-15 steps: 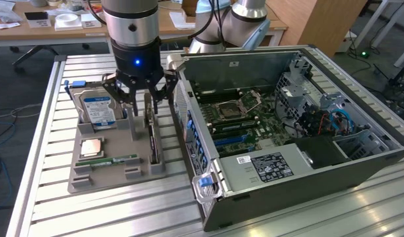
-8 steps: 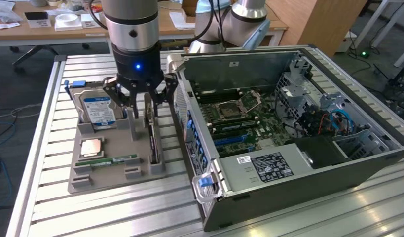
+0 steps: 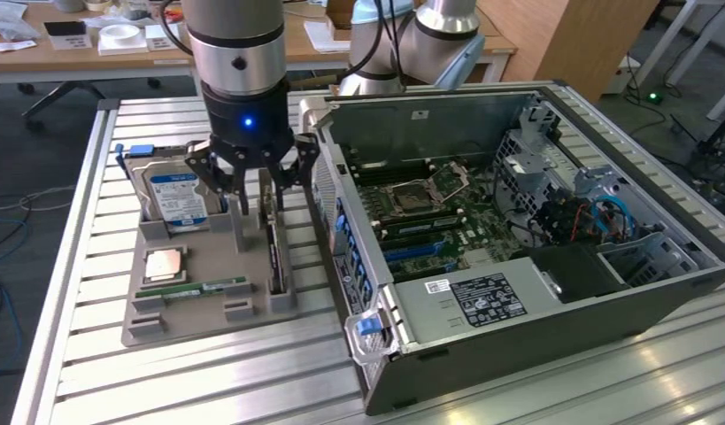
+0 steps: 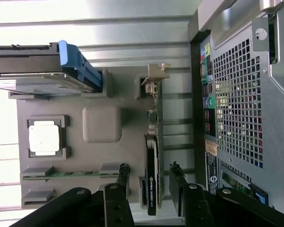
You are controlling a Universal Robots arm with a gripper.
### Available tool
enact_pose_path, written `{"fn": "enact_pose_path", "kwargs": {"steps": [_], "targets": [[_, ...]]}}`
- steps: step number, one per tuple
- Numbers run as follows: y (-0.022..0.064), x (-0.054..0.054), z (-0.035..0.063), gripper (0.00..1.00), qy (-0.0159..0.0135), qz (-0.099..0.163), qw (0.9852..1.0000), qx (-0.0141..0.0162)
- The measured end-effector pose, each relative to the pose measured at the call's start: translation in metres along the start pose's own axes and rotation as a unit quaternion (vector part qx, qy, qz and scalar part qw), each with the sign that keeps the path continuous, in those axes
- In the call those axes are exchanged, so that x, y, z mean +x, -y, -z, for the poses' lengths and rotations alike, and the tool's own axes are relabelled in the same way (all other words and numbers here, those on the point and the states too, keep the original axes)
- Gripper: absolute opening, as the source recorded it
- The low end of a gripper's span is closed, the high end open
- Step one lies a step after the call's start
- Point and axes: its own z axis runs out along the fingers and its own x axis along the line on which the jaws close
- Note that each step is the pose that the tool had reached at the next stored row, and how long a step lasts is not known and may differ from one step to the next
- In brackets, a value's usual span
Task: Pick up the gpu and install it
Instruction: 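Pick up the gpu and move the gpu toward the slot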
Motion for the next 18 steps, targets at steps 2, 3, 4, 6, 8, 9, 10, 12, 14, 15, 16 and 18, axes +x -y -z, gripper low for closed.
{"fn": "enact_pose_path", "kwargs": {"steps": [2,3,4,6,8,9,10,12,14,15,16,18], "targets": [[0.0008,0.0,-0.0006,0.47,0.0,0.0,1.0,0.0],[0.0009,0.0,-0.0013,0.47,0.0,0.0,1.0,0.0],[0.001,0.0,-0.0023,0.47,-0.0001,0.0,1.0,0.0],[0.0011,0.0,-0.0048,0.47,-0.0001,0.0,1.0,0.0],[0.0012,0.0,-0.0072,0.47,-0.0002,0.0,1.0,0.0],[0.0012,0.0,-0.0078,0.47,-0.0002,0.0,1.0,0.0],[0.0013,0.0,-0.0079,0.47,-0.0003,0.0,1.0,0.0001],[0.0013,0.0,-0.0079,0.47,-0.0003,0.0,1.0,0.0001],[0.0013,0.0,-0.0082,0.47,-0.0003,0.0,1.0,-0.0014],[0.0013,0.0,-0.009,0.47,-0.0001,0.0,1.0,-0.0019],[0.0014,0.0,-0.01,0.47,-0.0002,0.0,1.0,-0.0018],[0.0015,0.0,-0.0125,0.47,-0.0003,0.0,1.0,-0.0018]]}}
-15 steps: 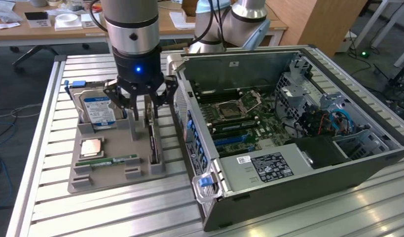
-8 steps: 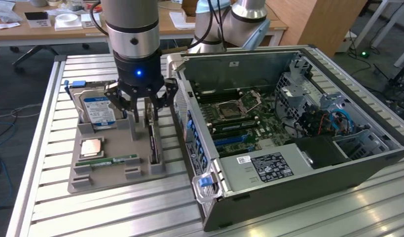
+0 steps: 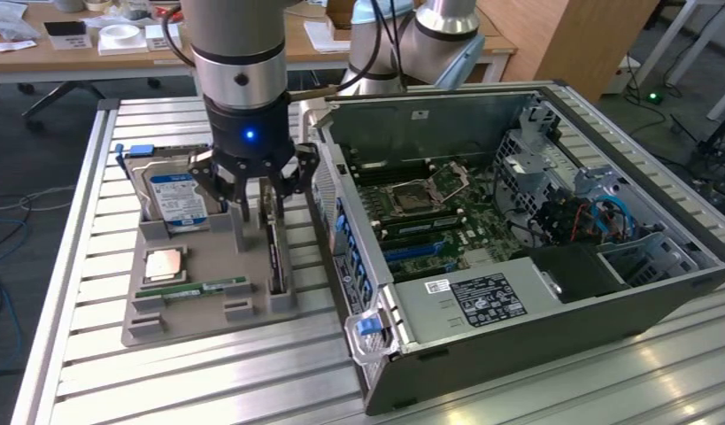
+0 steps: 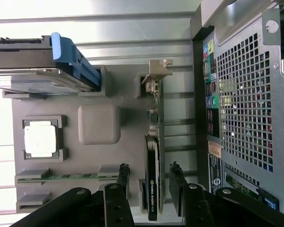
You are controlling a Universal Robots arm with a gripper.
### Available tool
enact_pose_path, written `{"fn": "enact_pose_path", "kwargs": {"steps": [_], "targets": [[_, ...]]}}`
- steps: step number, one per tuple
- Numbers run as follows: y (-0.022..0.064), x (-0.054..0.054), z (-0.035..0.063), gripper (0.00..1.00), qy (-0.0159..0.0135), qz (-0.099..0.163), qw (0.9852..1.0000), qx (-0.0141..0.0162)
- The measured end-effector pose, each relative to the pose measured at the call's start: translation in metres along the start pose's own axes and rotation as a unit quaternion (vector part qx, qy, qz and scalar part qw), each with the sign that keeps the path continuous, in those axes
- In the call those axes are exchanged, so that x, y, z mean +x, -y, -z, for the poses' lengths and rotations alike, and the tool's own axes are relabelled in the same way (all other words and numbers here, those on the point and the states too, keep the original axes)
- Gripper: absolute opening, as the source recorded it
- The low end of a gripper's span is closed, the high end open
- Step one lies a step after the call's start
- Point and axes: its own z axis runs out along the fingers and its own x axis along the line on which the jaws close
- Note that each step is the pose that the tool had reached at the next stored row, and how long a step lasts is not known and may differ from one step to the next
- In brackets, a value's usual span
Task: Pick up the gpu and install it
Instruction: 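Pick up the gpu and move the gpu toward the slot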
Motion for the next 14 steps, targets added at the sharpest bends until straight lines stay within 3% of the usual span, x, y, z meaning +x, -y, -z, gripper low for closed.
{"fn": "enact_pose_path", "kwargs": {"steps": [14], "targets": [[0.0004,0.0003,-0.0091,0.47,0.0,0.0,1.0,-0.001]]}}
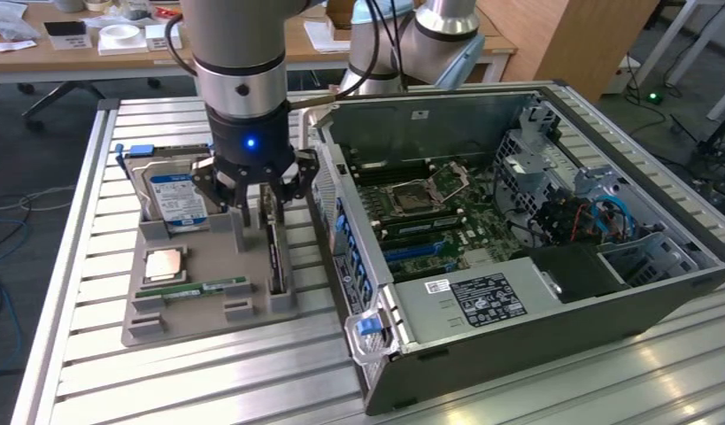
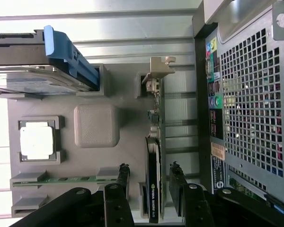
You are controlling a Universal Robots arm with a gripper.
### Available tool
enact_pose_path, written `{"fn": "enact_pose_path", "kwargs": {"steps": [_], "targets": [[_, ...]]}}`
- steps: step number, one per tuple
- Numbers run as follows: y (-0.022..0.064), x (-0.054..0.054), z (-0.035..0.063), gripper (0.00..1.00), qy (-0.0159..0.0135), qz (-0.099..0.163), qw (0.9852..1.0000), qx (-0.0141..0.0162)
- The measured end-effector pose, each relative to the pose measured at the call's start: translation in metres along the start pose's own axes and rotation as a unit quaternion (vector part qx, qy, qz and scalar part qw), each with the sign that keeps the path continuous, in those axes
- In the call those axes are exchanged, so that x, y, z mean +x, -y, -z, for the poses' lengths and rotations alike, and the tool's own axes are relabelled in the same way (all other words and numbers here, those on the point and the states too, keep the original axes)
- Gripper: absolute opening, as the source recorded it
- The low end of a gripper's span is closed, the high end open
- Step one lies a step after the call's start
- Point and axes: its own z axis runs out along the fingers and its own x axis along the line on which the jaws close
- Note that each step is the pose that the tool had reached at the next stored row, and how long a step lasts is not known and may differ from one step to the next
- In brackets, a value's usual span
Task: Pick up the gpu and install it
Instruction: 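Pick up the gpu and move the gpu toward the slot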
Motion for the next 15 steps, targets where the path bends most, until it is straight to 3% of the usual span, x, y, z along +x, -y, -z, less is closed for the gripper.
{"fn": "enact_pose_path", "kwargs": {"steps": [8,15], "targets": [[0.0005,0.0001,-0.009,0.47,-0.0001,0.0,1.0,0.0],[0.0004,-0.0014,-0.0101,0.47,-0.0001,0.0,1.0,0.0001]]}}
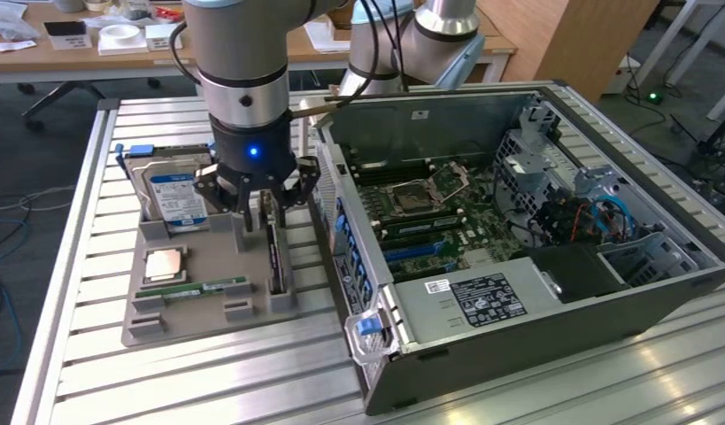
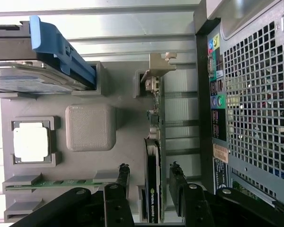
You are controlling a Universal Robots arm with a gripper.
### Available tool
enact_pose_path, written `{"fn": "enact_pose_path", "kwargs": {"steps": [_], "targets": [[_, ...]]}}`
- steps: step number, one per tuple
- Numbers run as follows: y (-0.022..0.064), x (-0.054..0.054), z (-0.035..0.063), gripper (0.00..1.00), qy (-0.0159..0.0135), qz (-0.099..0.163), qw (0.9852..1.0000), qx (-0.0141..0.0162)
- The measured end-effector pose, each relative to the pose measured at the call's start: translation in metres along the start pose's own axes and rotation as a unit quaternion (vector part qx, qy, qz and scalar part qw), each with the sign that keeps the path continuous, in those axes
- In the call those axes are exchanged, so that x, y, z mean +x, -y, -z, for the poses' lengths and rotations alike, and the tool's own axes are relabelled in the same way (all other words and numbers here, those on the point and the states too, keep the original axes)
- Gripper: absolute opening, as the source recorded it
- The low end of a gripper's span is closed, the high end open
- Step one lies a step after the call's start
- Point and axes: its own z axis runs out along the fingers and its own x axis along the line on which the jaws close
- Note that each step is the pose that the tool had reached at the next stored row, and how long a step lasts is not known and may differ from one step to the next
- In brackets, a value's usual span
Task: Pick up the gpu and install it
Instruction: 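Pick up the gpu and move the gpu toward the slot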
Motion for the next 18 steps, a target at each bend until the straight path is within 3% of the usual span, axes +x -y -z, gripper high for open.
{"fn": "enact_pose_path", "kwargs": {"steps": [11,18], "targets": [[0.0,-0.004,-0.006,0.47,0.0001,0.0,1.0,-0.0001],[0.0006,-0.004,-0.0159,0.47,0.0001,0.0,1.0,-0.0001]]}}
